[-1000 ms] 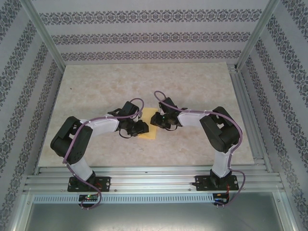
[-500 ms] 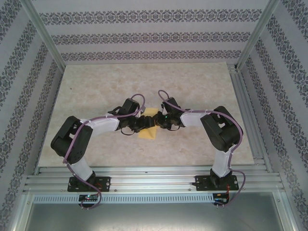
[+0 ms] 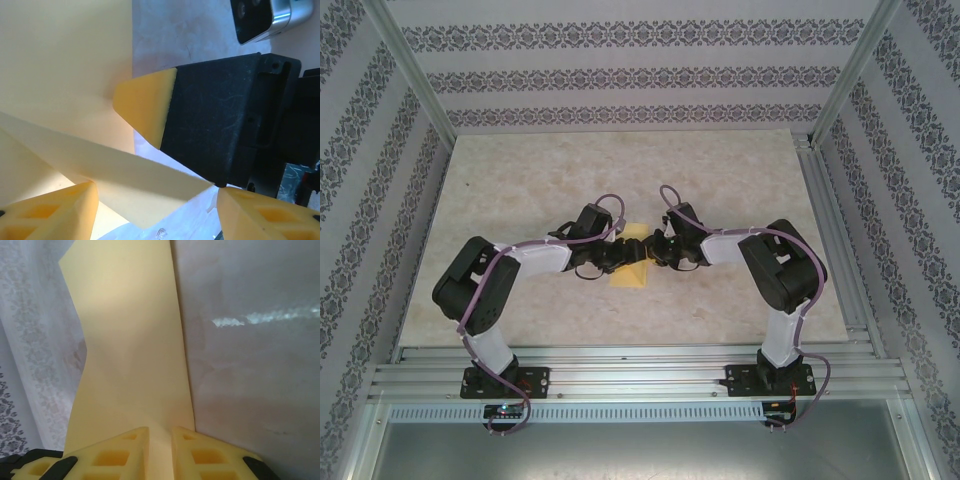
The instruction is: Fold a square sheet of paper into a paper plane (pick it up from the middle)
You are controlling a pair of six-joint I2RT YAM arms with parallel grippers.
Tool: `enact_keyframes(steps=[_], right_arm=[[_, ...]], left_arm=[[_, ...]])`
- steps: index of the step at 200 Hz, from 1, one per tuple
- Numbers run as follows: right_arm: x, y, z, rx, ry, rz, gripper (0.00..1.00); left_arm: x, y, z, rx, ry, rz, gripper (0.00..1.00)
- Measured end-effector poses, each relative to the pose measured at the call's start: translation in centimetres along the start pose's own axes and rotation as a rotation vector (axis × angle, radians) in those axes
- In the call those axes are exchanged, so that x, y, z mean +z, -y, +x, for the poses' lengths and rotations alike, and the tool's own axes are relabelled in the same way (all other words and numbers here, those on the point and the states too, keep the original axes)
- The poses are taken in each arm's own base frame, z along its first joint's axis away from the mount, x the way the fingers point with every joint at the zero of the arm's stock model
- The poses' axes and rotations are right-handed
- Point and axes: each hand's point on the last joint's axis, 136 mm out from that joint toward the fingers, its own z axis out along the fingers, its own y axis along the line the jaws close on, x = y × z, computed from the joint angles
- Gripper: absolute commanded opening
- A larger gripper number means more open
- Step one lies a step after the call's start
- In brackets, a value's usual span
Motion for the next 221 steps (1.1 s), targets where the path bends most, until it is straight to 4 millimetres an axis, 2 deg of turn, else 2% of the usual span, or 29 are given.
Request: enact_keyframes(steps=[40, 115, 163, 221], right_arm=[[-0.4, 0.2, -0.5, 0.062, 0.013, -0.061, 0.18], [-2.0, -0.4, -1.4, 0.147, 0.030, -0.141, 0.26], [-4.6, -1.1, -1.9, 0.051, 0.084, -0.101, 0.34], [-5.2, 1.2, 0.0, -0.096, 0.034, 0.024, 0.37]], left_arm=[[0.3, 0.3, -0.5, 0.016, 0.018, 0.017, 0.61], [0.3, -0.4, -1.6, 0.025, 0.079, -0.025, 0.45], [0.9, -1.5, -1.6, 0.011, 0.076, -0.054, 0.41], [0.9, -1.7, -1.7, 0.010, 0.081, -0.060, 0.40]])
